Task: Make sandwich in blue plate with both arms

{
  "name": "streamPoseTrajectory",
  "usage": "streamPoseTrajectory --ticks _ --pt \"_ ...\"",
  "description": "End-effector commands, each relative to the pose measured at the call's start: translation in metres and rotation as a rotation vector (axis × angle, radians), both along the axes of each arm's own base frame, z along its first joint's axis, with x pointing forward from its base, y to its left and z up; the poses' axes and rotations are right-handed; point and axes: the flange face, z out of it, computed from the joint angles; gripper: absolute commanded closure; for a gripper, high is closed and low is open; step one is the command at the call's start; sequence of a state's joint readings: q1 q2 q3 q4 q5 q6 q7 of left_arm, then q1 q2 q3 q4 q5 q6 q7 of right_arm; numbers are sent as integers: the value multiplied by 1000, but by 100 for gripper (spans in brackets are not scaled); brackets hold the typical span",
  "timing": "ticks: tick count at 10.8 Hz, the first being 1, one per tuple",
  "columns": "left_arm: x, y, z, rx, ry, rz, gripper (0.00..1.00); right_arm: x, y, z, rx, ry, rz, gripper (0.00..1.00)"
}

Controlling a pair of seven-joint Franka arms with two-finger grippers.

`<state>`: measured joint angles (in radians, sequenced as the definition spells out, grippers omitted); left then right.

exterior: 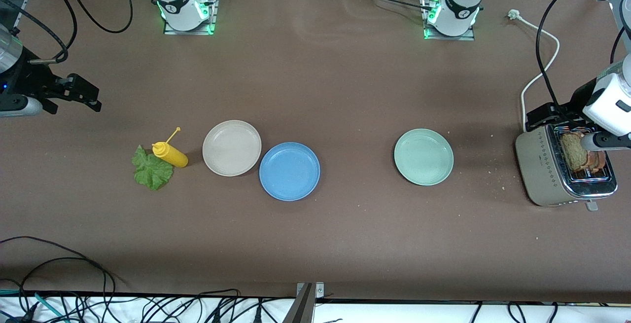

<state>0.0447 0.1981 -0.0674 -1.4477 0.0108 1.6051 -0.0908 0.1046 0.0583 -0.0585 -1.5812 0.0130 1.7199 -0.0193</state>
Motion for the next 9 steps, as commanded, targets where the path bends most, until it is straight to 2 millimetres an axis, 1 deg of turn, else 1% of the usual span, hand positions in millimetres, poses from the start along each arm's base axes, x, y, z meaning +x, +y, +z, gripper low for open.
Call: streamPoseTrajectory --ticks 1,6,7,9 --pt "1 0 -1 -24 -4 -20 0 -2 -1 5 -9 -4 0 0" --pt "1 -9 0 -32 -7 -35 0 -1 -3 5 -6 -6 -4 0" --pt "1 -19 2 -30 -10 -62 0 -1 -2 4 -6 -4 -2 0" --pt "0 -21 3 -33 -11 -141 0 -1 -3 3 -7 -3 -5 0"
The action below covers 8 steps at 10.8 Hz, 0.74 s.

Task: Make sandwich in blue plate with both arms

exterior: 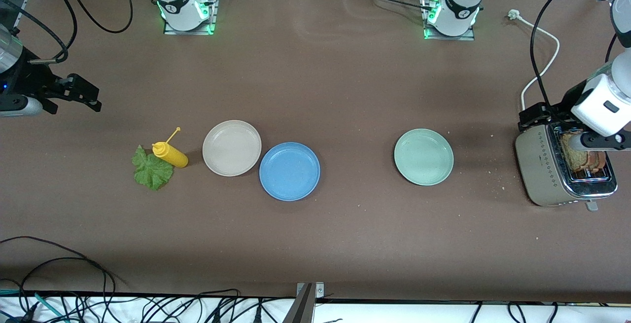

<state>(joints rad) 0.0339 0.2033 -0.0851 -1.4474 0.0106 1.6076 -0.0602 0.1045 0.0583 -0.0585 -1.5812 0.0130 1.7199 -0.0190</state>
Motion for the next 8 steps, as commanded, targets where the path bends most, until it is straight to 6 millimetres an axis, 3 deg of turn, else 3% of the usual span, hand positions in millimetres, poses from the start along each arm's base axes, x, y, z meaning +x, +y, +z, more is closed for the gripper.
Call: streamPoseTrajectory --ticks 1,8 --pt "-1 -5 6 -30 -16 -85 0 -1 -5 3 -7 -1 -6 0" --pt "-2 10 -2 -29 7 -70 0 -1 -4 3 -7 -1 -5 0"
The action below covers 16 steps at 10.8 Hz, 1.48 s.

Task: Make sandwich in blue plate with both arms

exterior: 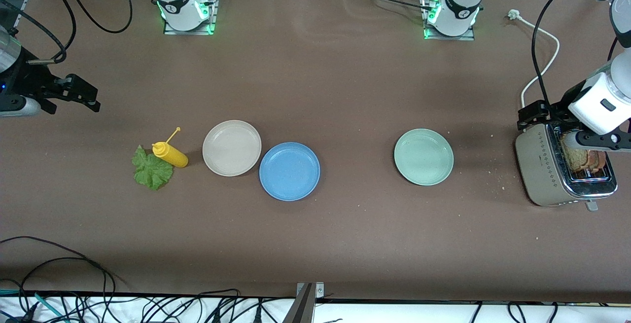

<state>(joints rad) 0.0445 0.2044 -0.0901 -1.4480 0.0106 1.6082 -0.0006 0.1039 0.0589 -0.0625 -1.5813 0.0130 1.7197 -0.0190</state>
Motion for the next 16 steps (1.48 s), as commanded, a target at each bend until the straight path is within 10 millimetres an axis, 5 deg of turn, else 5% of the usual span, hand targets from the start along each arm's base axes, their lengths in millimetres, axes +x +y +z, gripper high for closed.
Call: streamPoseTrajectory --ticks 1,16 --pt "-2 10 -1 -27 8 -10 0 -1 -2 4 -7 -2 0 0" --pt "-3 11 -7 -26 19 4 0 -1 -7 3 -6 -1 -9 0"
